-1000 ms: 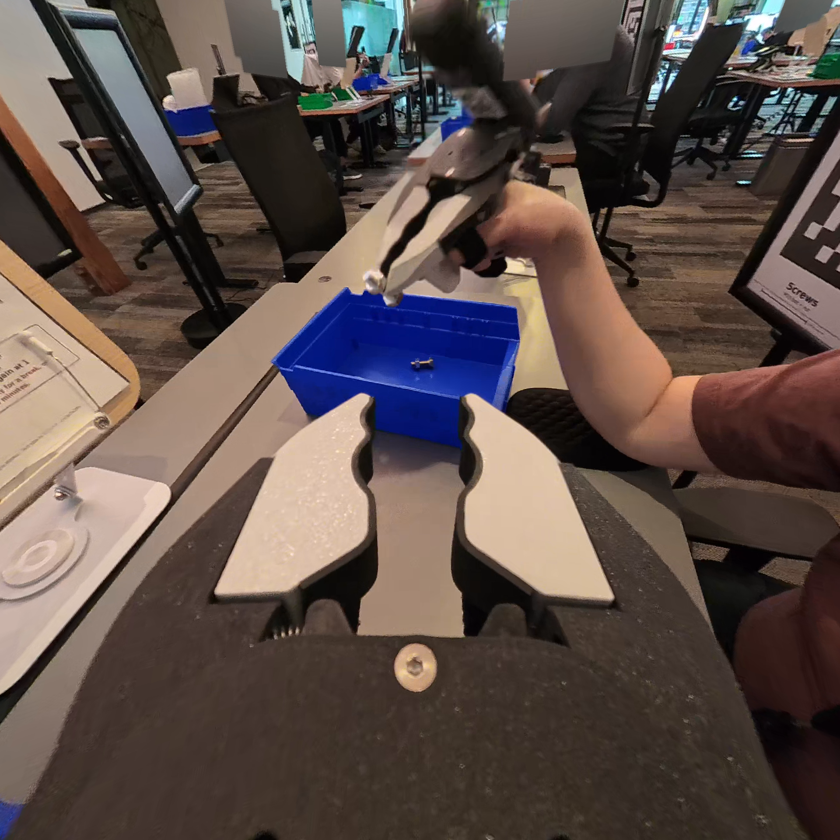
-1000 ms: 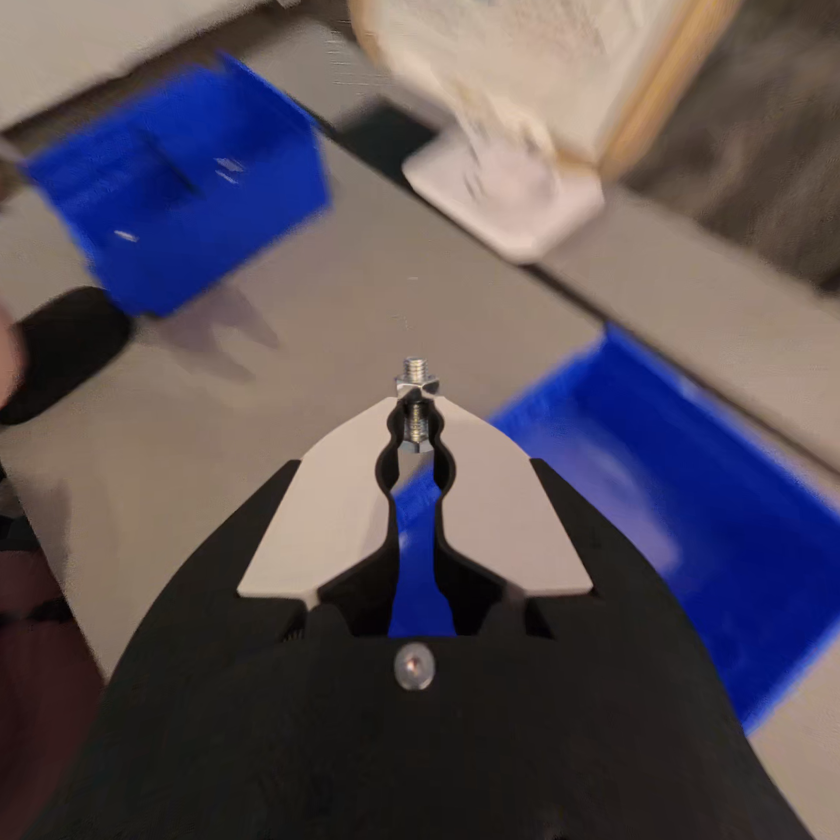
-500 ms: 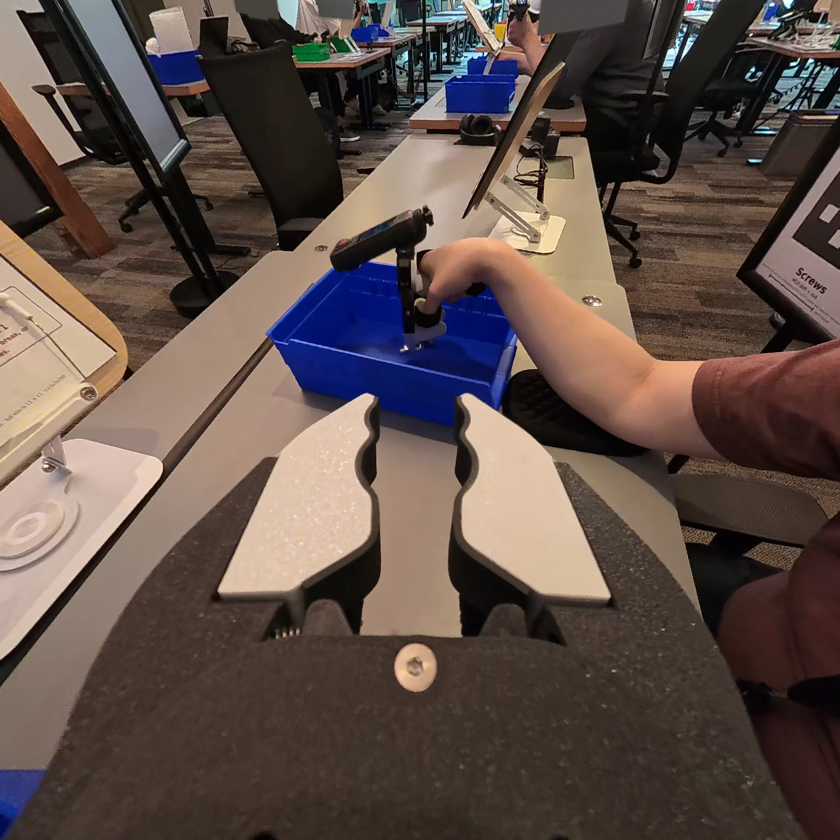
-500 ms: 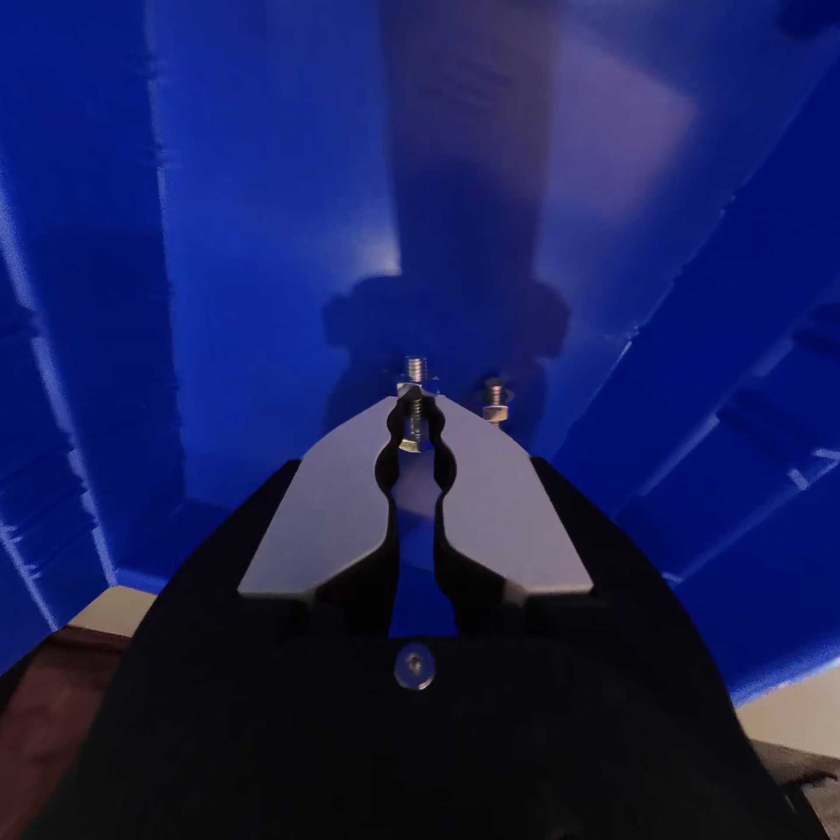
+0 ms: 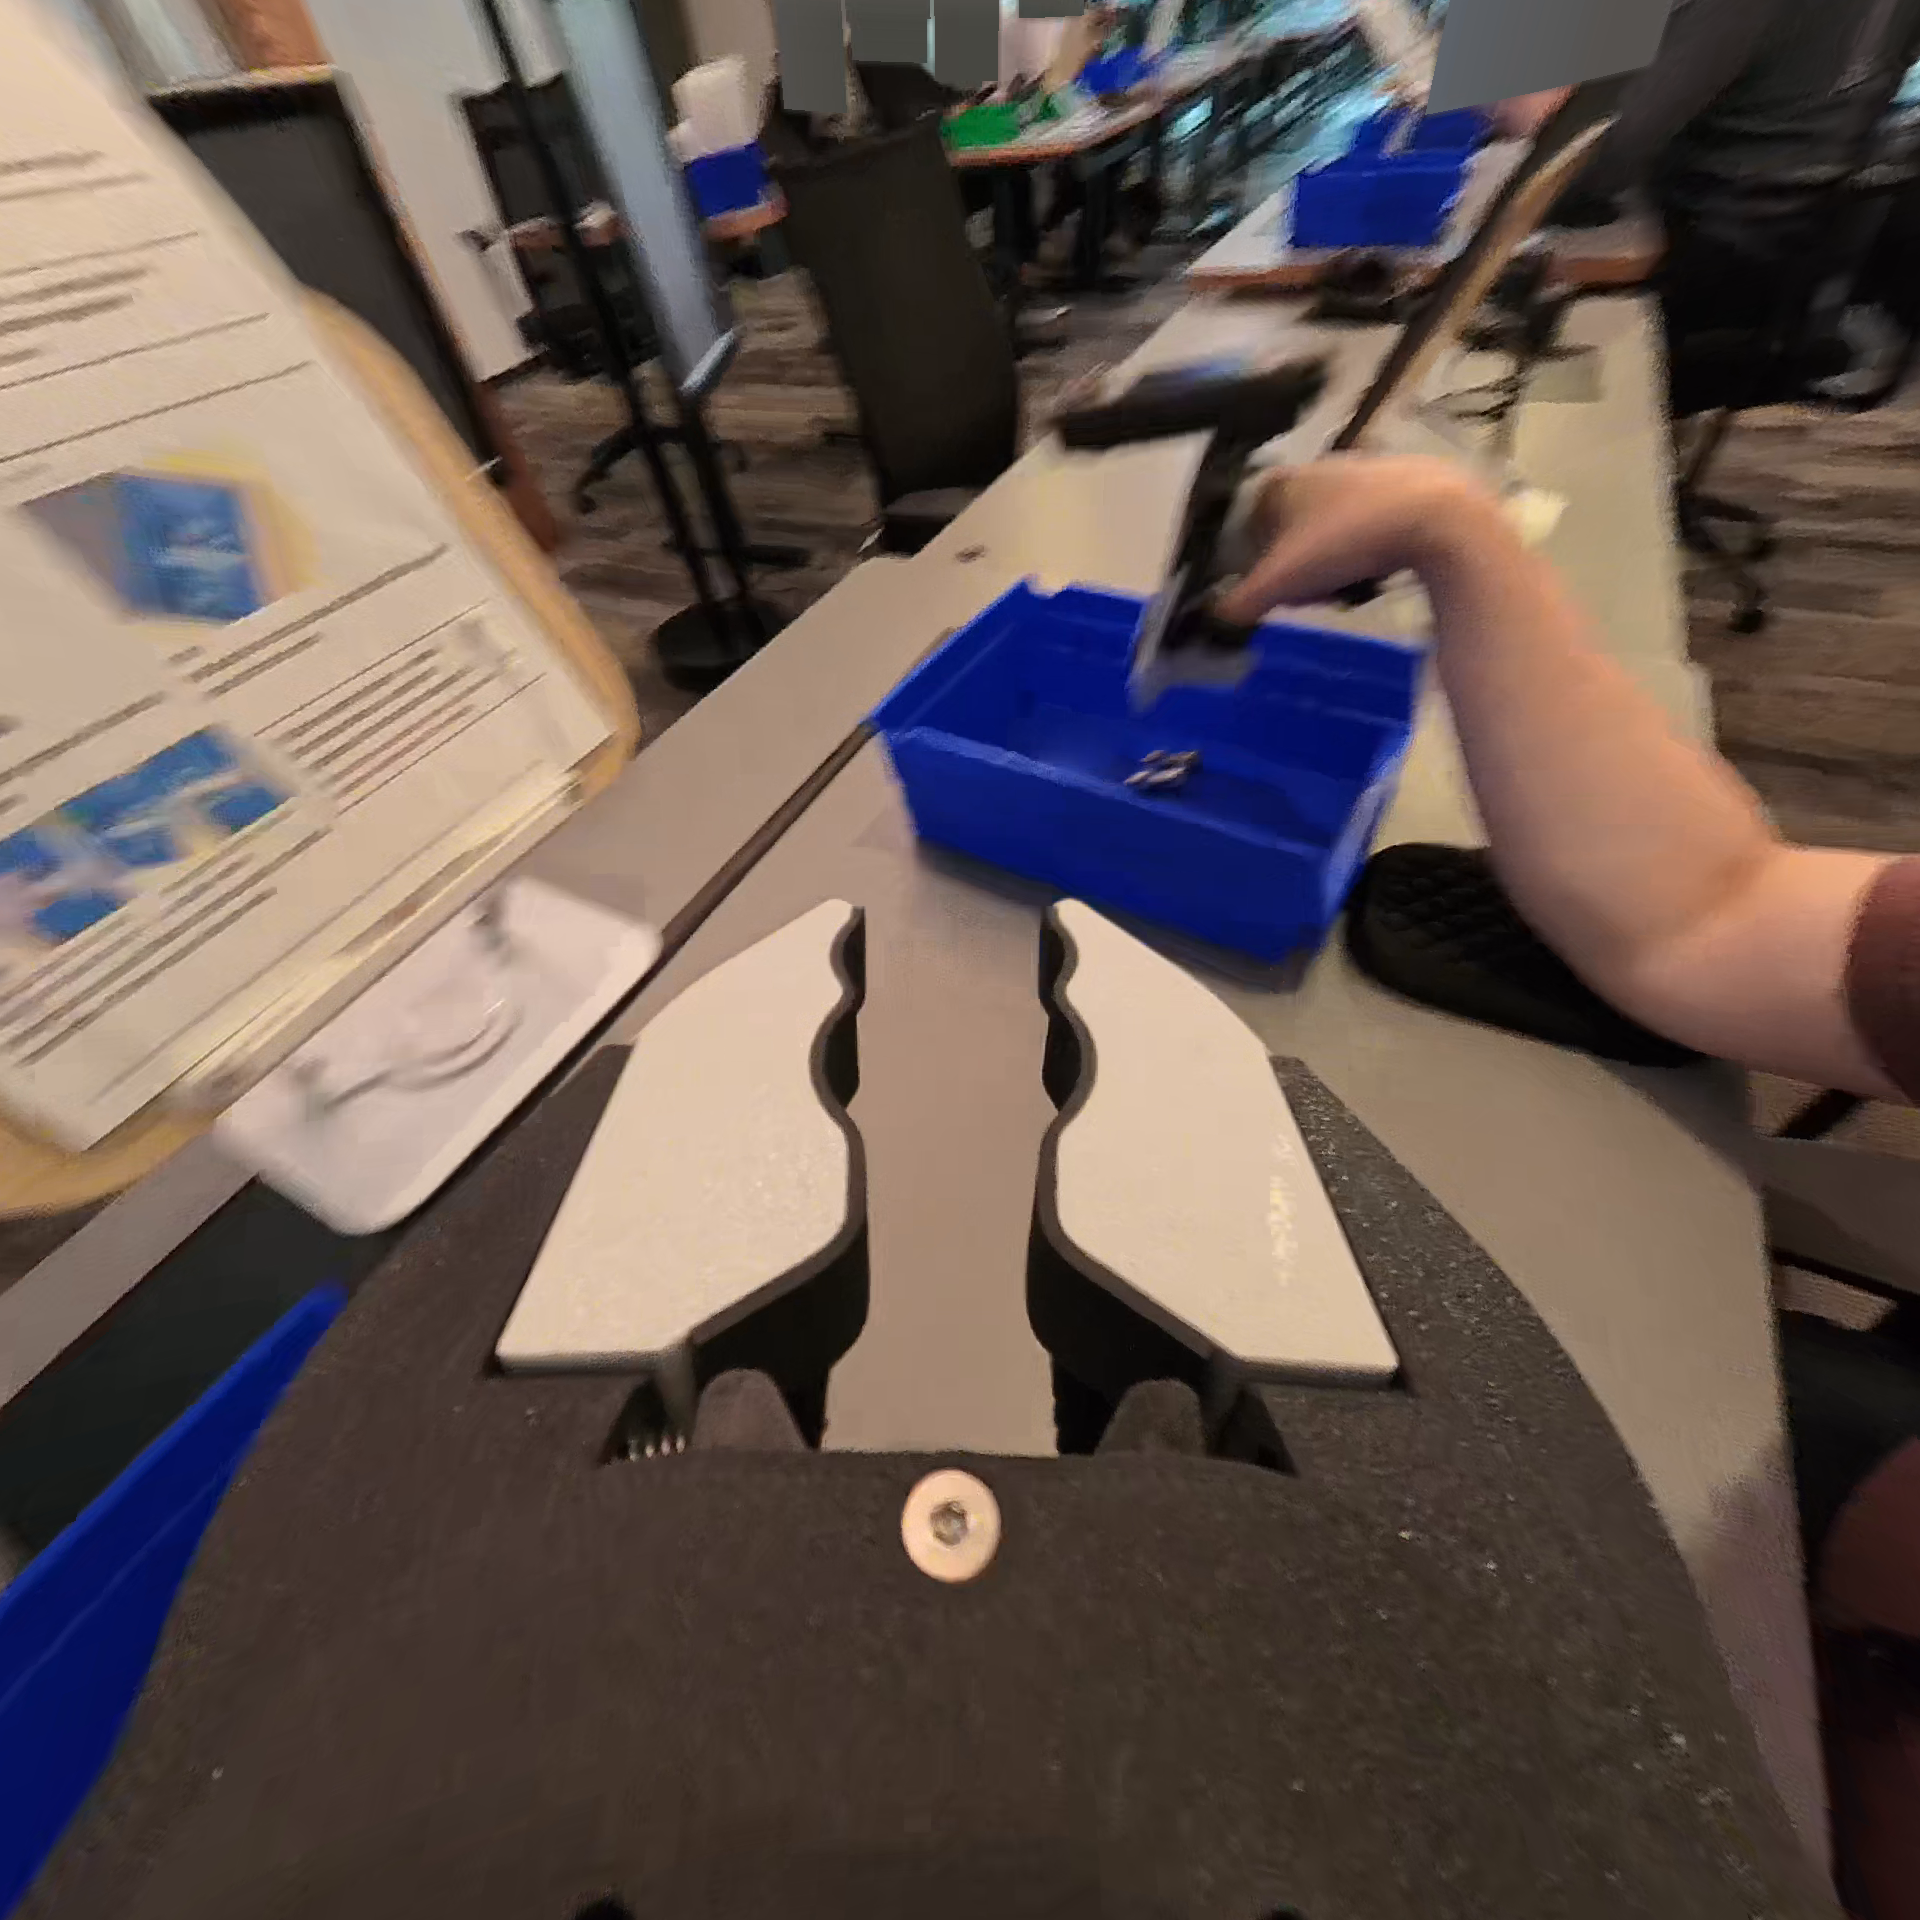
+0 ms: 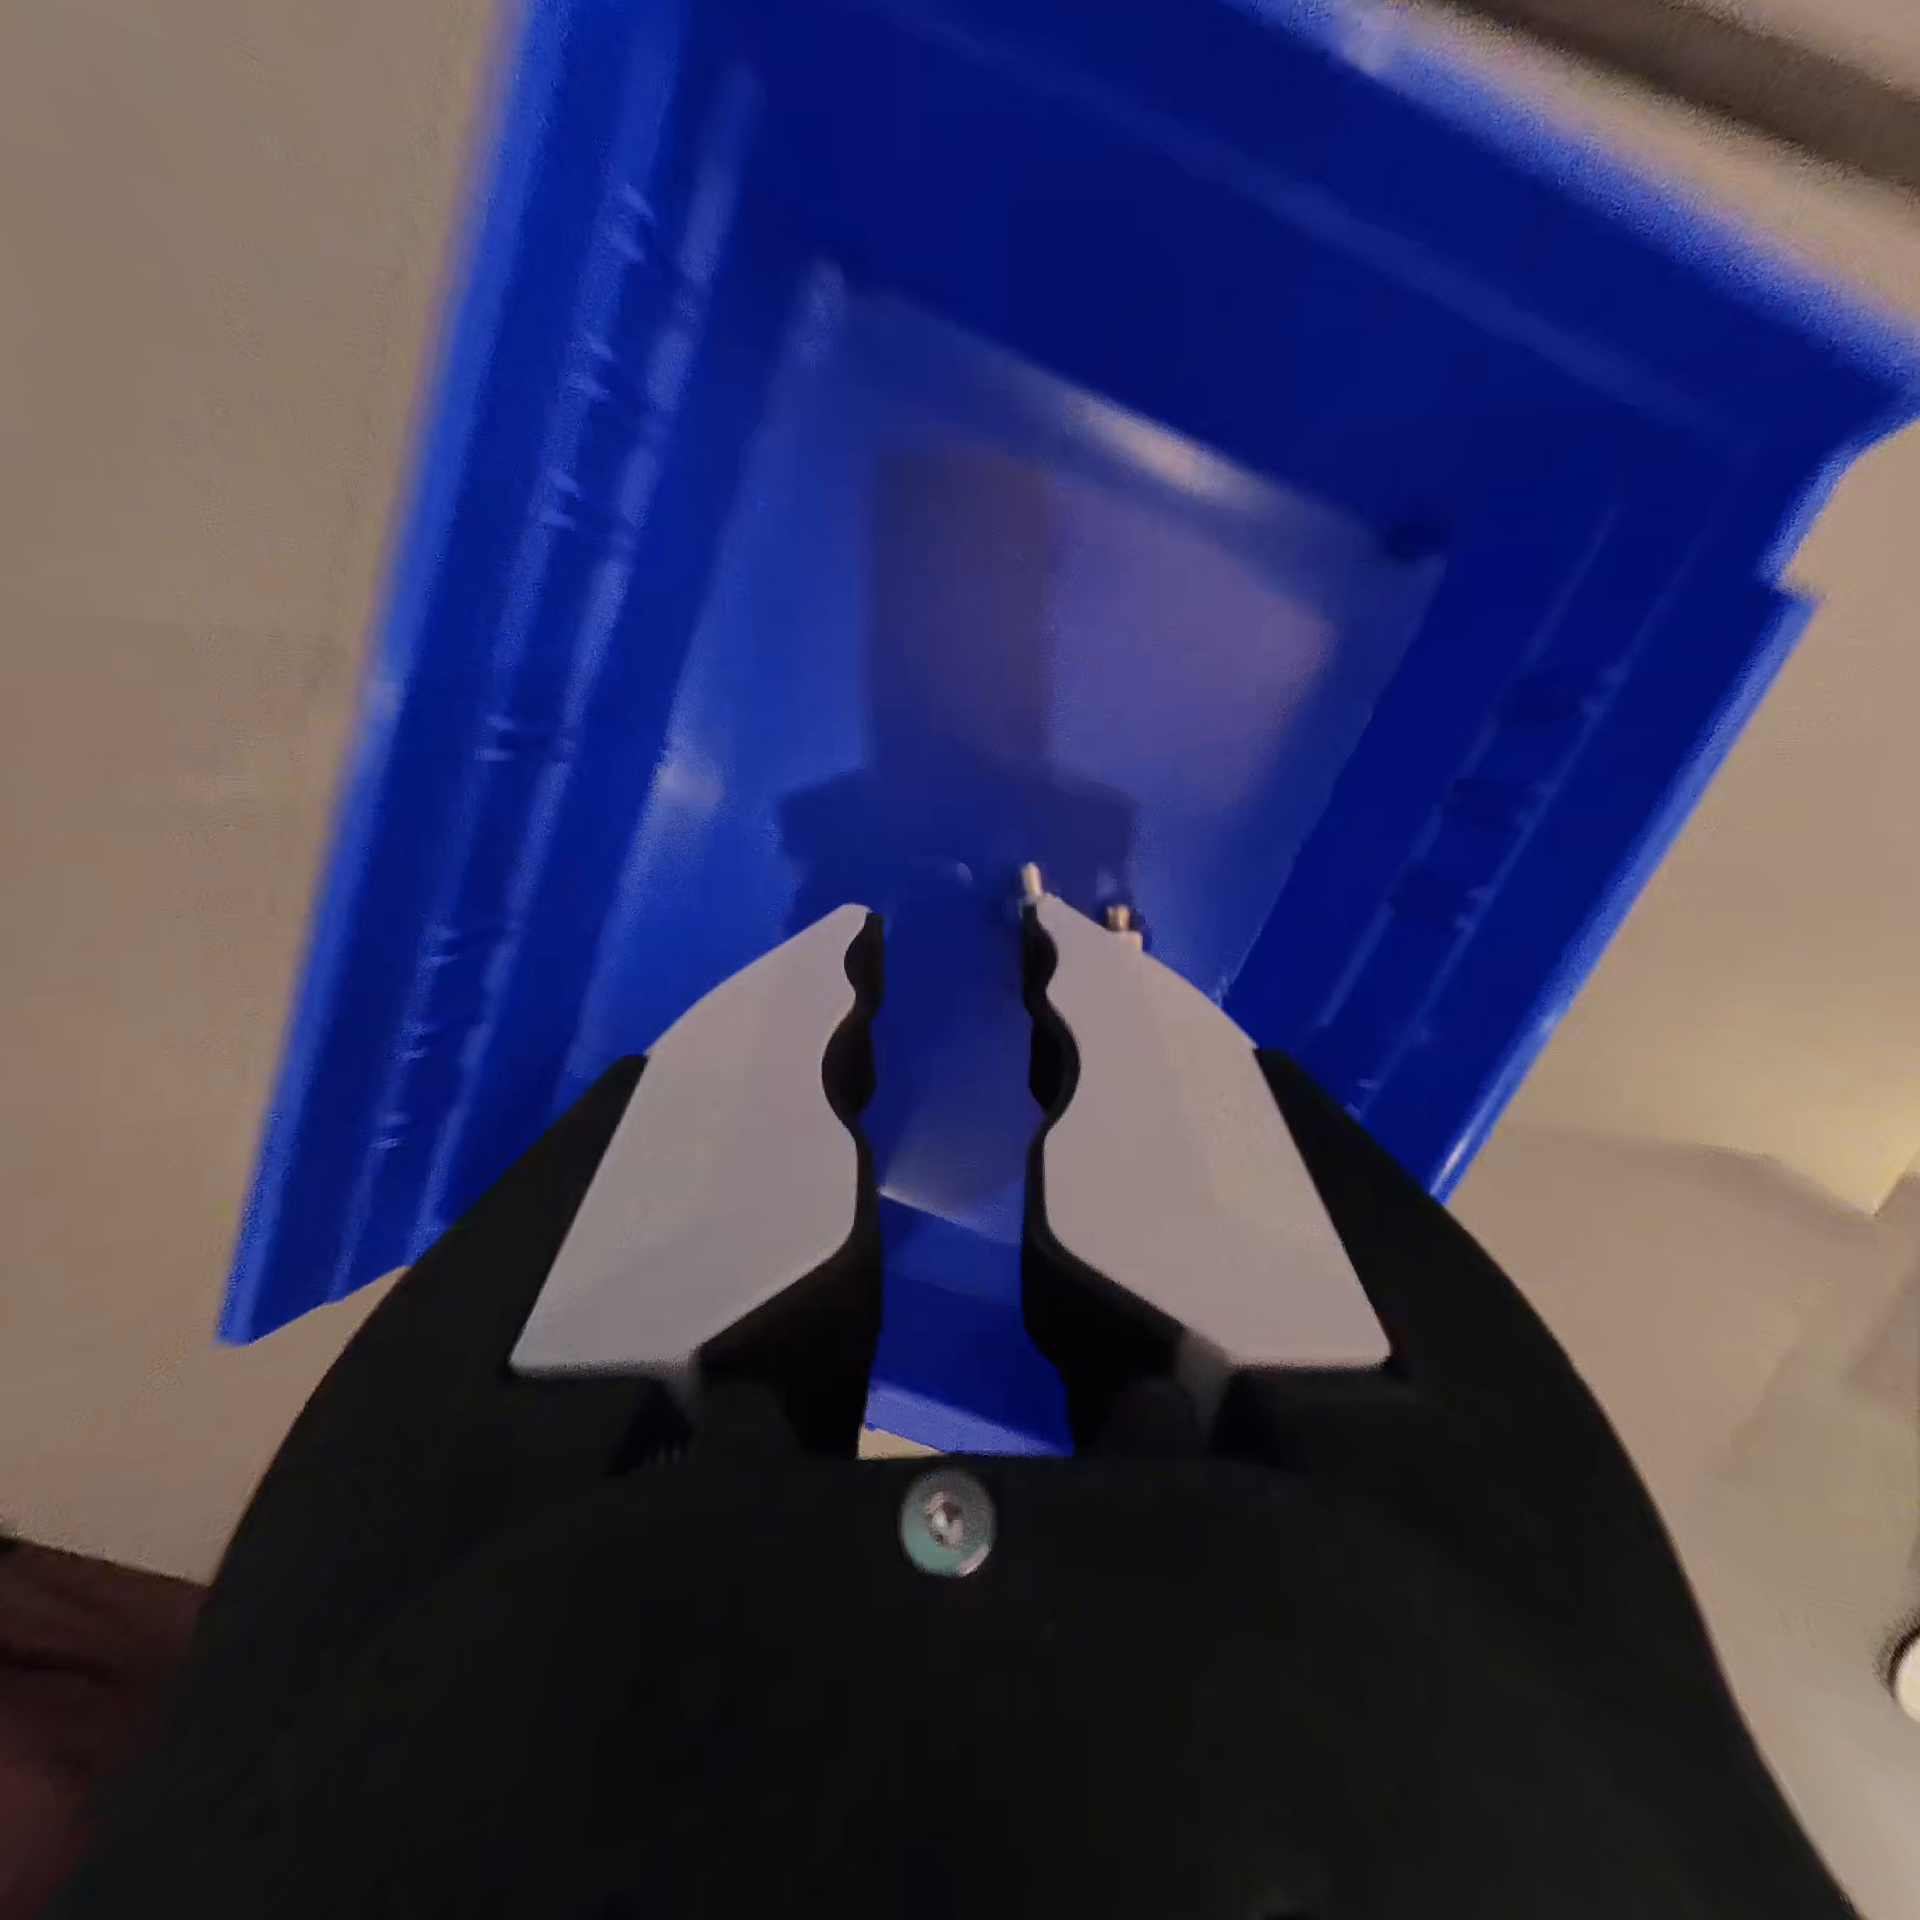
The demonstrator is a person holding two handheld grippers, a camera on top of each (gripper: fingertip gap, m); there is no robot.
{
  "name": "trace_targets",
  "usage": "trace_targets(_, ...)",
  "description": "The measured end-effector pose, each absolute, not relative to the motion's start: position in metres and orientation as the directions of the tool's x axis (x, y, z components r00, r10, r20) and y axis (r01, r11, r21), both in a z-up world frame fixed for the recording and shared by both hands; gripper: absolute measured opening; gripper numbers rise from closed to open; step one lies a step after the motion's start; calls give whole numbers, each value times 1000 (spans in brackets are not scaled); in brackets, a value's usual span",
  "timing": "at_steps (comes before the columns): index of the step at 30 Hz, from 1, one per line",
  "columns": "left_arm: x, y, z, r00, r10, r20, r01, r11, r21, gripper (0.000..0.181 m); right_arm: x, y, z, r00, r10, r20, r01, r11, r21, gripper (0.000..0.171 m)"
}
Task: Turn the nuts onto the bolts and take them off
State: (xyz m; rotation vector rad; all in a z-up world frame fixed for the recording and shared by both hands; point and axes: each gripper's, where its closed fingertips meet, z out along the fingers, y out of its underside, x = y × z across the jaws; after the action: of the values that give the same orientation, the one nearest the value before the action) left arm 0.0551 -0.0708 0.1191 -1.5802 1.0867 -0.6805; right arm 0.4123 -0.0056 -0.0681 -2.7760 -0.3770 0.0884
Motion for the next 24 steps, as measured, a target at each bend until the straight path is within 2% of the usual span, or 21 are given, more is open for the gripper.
trace_targets(3, -12, -40, 104, 624, -770, -135, -394, -160, -905, 31, 389, -2, -29, 939, 343, 15, 306, -817, -489, 27)
trace_targets(6, -79, -24, 69, 768, -631, -108, -439, -396, -806, 28, 368, -3, -4, 912, 409, 40, 356, -738, -573, 27)
trace_targets(9, -112, -28, 47, 811, -584, -42, -427, -541, -725, 20, 357, -5, 0, 891, 449, 62, 399, -711, -579, 27)
trace_targets(13, -121, -36, 48, 833, -554, -2, -377, -564, -734, 16, 356, -5, -7, 881, 468, 70, 425, -718, -551, 29)
trace_targets(15, -121, -48, 38, 834, -551, -2, -401, -604, -689, 16, 357, -5, -10, 880, 473, 56, 424, -726, -542, 29)
trace_targets(18, -130, -56, 8, 827, -549, -117, -514, -657, -552, 16, 351, -6, -10, 861, 508, 25, 435, -710, -554, 29)
trace_targets(22, -166, -62, -47, 722, -603, -337, -684, -694, -225, 15, 348, -3, -6, 850, 525, 34, 447, -688, -572, 29)
trace_targets(24, -178, -69, -69, 672, -656, -344, -723, -682, -111, 19, 347, -2, -5, 843, 537, 35, 457, -682, -571, 30)
